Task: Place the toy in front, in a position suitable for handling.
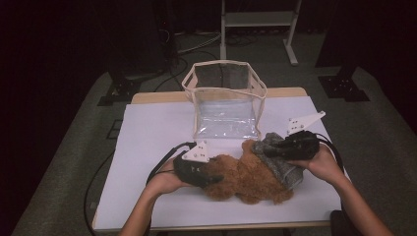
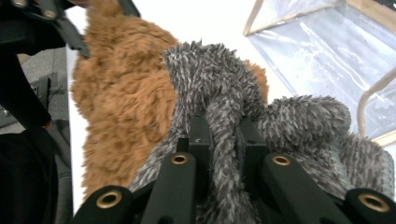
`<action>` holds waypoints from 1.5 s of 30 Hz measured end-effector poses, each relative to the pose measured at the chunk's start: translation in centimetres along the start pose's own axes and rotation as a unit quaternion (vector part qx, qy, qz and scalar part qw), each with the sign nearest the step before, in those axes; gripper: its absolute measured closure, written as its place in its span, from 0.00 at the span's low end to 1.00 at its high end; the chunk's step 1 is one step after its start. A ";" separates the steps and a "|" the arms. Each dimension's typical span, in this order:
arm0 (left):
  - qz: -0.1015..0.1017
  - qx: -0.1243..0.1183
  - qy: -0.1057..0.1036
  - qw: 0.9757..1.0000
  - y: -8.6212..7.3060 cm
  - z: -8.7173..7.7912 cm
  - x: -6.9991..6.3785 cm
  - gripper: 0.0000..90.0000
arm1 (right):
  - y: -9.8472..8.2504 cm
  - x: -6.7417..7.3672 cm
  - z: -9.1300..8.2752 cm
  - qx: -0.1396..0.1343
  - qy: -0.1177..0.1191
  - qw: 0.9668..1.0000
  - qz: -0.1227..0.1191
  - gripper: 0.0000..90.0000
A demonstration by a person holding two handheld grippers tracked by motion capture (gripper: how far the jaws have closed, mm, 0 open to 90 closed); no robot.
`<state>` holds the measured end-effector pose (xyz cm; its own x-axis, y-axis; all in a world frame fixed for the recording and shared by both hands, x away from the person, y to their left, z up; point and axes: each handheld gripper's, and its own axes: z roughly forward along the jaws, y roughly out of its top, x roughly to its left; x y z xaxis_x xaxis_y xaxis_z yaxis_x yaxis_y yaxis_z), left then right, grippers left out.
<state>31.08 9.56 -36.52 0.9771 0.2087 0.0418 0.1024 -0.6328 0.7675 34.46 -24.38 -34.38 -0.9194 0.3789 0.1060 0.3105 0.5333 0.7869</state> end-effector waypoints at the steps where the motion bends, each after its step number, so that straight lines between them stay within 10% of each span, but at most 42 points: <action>1: -0.002 -0.001 -0.001 1.000 0.0 0.0 0.0 0.51 | 0.2 0.3 -0.1 -0.004 0.001 1.000 -0.004 0.88; 7: -0.002 0.001 0.000 1.000 -0.4 0.0 0.2 0.51 | 1.2 1.3 0.1 0.001 0.007 1.000 -0.027 0.88; 20: -0.002 -0.013 -0.007 1.000 -1.7 -0.3 -0.7 0.51 | -3.4 -2.2 -2.0 -0.010 -0.020 0.999 0.050 0.88; 45: 0.007 -0.016 -0.012 1.000 -2.4 -0.7 -1.5 0.50 | 0.0 -3.2 0.0 -0.004 -0.010 0.999 0.035 0.88</action>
<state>29.28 11.27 -37.99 0.9824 0.1830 0.0373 0.0839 -0.6107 0.7874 37.40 -25.60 -34.76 -0.8900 0.4310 0.1490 0.3723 0.4980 0.7832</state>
